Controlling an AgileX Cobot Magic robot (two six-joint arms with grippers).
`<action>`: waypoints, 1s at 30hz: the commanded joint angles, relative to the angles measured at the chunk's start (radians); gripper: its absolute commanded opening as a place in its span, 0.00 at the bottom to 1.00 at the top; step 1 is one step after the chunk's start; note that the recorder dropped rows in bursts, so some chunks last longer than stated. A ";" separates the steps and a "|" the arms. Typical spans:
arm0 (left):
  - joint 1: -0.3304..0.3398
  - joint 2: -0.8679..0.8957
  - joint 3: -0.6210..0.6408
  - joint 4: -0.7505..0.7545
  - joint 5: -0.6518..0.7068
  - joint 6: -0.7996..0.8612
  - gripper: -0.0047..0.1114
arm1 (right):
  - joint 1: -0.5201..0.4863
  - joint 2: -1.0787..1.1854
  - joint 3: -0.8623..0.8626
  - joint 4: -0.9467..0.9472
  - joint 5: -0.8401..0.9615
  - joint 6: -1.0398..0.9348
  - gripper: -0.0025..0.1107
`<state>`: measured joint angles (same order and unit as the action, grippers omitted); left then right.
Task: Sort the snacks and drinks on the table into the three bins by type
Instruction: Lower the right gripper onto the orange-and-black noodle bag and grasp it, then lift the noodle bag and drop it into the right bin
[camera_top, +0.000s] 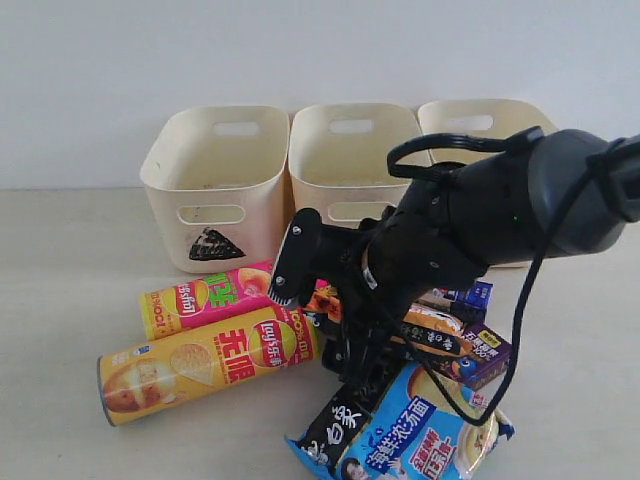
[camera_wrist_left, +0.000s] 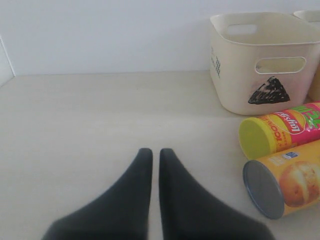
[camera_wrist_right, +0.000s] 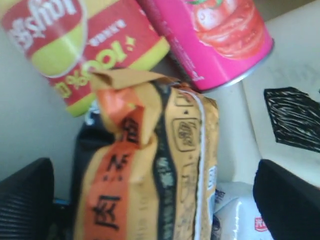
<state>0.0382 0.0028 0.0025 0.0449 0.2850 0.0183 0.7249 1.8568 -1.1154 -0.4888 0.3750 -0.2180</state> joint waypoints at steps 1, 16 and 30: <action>-0.001 -0.003 -0.003 -0.004 -0.007 0.001 0.08 | -0.039 0.018 -0.004 -0.091 -0.016 0.114 0.90; -0.001 -0.003 -0.003 -0.004 -0.004 0.001 0.08 | -0.066 0.040 -0.004 -0.093 -0.101 0.218 0.64; -0.001 -0.003 -0.003 -0.004 -0.004 0.001 0.08 | -0.066 0.040 -0.004 -0.091 0.009 0.209 0.46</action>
<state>0.0382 0.0028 0.0025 0.0449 0.2850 0.0183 0.6650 1.8987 -1.1154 -0.5761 0.3600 0.0000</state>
